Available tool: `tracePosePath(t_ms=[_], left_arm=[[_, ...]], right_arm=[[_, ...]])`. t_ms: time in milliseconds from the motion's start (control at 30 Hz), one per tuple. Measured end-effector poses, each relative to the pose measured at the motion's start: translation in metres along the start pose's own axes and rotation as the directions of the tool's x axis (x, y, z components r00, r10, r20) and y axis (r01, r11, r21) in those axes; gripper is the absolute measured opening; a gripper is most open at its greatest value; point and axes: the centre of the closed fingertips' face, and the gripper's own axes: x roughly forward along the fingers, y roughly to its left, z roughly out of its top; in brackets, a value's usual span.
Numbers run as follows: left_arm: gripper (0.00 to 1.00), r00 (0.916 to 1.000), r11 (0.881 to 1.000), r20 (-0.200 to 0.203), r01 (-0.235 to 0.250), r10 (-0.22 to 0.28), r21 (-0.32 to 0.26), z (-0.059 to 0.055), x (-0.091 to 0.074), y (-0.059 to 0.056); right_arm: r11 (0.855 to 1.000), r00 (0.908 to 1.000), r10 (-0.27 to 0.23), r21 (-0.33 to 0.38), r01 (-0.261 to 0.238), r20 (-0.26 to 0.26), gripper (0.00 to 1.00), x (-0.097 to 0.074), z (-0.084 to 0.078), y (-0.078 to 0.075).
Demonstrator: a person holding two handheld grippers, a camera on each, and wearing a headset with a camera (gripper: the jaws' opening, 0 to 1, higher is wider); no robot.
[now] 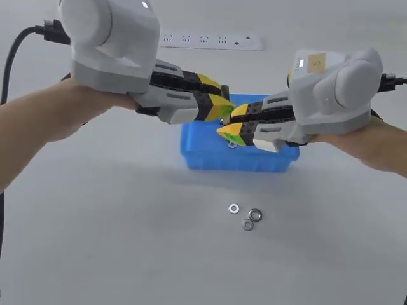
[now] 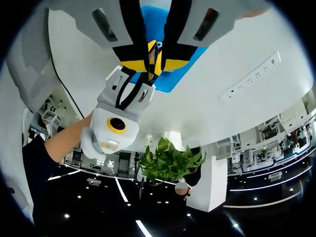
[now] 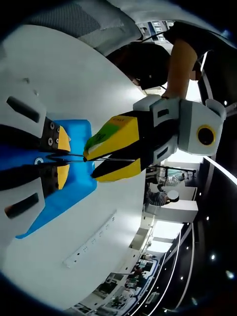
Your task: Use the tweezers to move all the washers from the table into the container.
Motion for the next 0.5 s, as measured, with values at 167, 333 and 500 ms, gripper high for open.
tracePosePath(t_ms=[167,333,500], left_arm=[[0.09,0.9995,0.999,-0.026,0.022,-0.021,0.043,-0.0014,0.0020,-0.0039],[0.08,0.9982,0.995,-0.048,0.039,-0.035,0.089,-0.0019,0.0028,-0.0061],[0.08,0.9977,0.990,-0.060,0.040,-0.032,0.137,0.0040,0.0002,-0.0097]], right_arm=[[1.000,0.9999,0.009,-0.007,-0.009,-0.007,0.08,0.0013,-0.0011,0.0011],[1.000,0.9999,0.013,-0.014,-0.013,-0.012,0.08,-0.0001,-0.0020,0.0025],[1.000,0.9998,0.018,-0.024,-0.018,0.001,0.08,-0.0013,0.0044,0.0026]])
